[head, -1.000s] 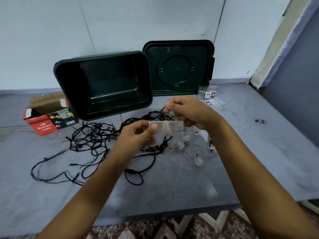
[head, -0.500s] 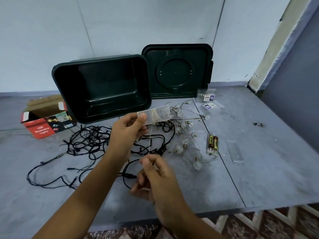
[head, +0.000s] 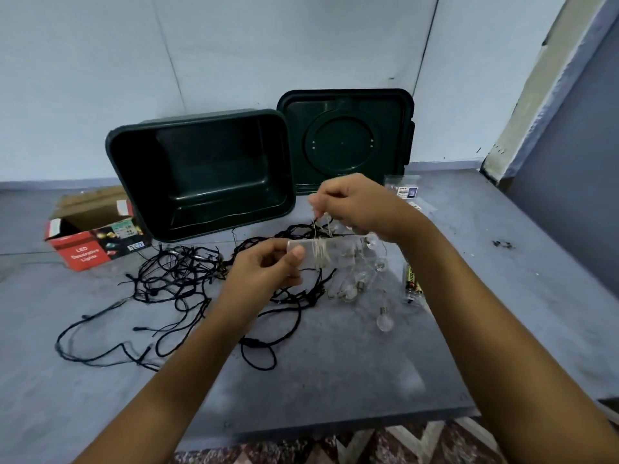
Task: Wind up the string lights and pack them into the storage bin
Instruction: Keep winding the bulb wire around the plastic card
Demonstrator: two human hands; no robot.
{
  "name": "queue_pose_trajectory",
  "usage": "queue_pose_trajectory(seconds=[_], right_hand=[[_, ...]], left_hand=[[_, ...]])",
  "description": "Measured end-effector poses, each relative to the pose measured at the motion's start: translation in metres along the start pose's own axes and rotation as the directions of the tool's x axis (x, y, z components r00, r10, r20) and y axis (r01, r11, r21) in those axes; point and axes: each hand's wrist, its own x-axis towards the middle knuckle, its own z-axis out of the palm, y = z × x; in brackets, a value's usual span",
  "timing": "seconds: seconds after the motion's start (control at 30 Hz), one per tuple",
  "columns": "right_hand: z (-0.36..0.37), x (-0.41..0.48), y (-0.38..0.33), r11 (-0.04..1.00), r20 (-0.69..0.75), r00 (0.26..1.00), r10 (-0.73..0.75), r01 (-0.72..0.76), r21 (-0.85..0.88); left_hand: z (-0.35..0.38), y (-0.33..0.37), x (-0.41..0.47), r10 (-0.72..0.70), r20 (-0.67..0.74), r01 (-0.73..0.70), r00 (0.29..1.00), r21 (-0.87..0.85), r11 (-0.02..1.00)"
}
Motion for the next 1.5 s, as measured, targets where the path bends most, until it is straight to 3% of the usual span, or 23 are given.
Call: queue_pose_trajectory(seconds=[0.07, 0.17, 0.27, 0.33, 0.43, 0.53, 0.63, 0.7, 0.77, 0.87, 1.0, 1.23, 1.33, 1.4, 1.5], right_hand=[[0.014, 0.003, 0.022, 0.959, 0.016, 0.998, 0.063, -0.065, 0.275], [0.045, -0.005, 0.045, 0.692, 0.109, 0.974, 0.197, -0.217, 0.689], [0.074, -0.027, 0.047, 0.504, 0.192, 0.940, 0.281, -0.315, 0.804], [0.089, -0.046, 0.036, 0.522, 0.164, 0.945, 0.284, -0.296, 0.800], [0.103, -0.071, 0.012, 0.678, 0.069, 0.943, 0.325, -0.283, 0.678], [0.097, -0.088, -0.018, 0.745, 0.116, 0.947, 0.299, -0.307, 0.592], [0.074, -0.081, -0.029, 0.954, 0.021, 0.982, 0.185, -0.185, 0.238], [0.057, -0.066, -0.026, 0.995, -0.070, 0.994, 0.082, -0.078, 0.056], [0.039, -0.046, -0.020, 0.999, -0.108, 0.993, 0.047, -0.045, 0.023], [0.013, -0.018, 0.003, 0.958, -0.030, 0.992, 0.125, -0.112, 0.263], [0.008, 0.000, 0.037, 0.810, 0.118, 0.974, 0.191, -0.225, 0.541], [0.045, -0.005, 0.063, 0.531, 0.293, 0.899, 0.325, -0.430, 0.731], [0.072, -0.026, 0.052, 0.384, 0.318, 0.892, 0.322, -0.430, 0.817], [0.089, -0.044, 0.040, 0.434, 0.227, 0.906, 0.357, -0.377, 0.818], [0.107, -0.078, 0.016, 0.618, 0.041, 0.900, 0.433, -0.330, 0.713]], left_hand=[[0.001, 0.003, -0.001, -0.004, 0.014, 0.005, 1.000, -0.070, 0.998], [0.001, 0.005, 0.002, -0.018, -0.011, 0.016, 1.000, -0.157, 0.987], [0.000, 0.005, 0.008, -0.044, -0.069, 0.027, 0.997, -0.237, 0.971], [-0.002, 0.003, 0.012, -0.051, -0.122, 0.019, 0.991, -0.256, 0.967], [-0.005, -0.001, 0.020, -0.040, -0.235, -0.012, 0.971, -0.213, 0.977], [-0.005, -0.005, 0.023, -0.013, -0.266, -0.021, 0.964, -0.125, 0.992], [-0.003, -0.008, 0.020, 0.034, -0.222, -0.039, 0.974, -0.016, 0.999], [-0.001, -0.009, 0.018, 0.033, -0.178, -0.034, 0.984, -0.002, 0.999], [0.000, -0.011, 0.015, 0.008, -0.148, -0.009, 0.989, -0.002, 1.000], [0.001, -0.012, 0.009, 0.007, -0.093, -0.006, 0.996, 0.009, 1.000], [-0.003, -0.011, 0.006, 0.000, -0.116, 0.002, 0.993, 0.015, 1.000], [0.001, -0.004, 0.004, -0.014, -0.055, 0.009, 0.998, -0.078, 0.997], [0.002, -0.004, 0.008, -0.018, -0.098, 0.005, 0.995, -0.127, 0.992], [0.001, -0.003, 0.013, -0.022, -0.144, 0.000, 0.989, -0.153, 0.988], [-0.005, -0.005, 0.020, -0.015, -0.224, -0.009, 0.974, -0.103, 0.995]])
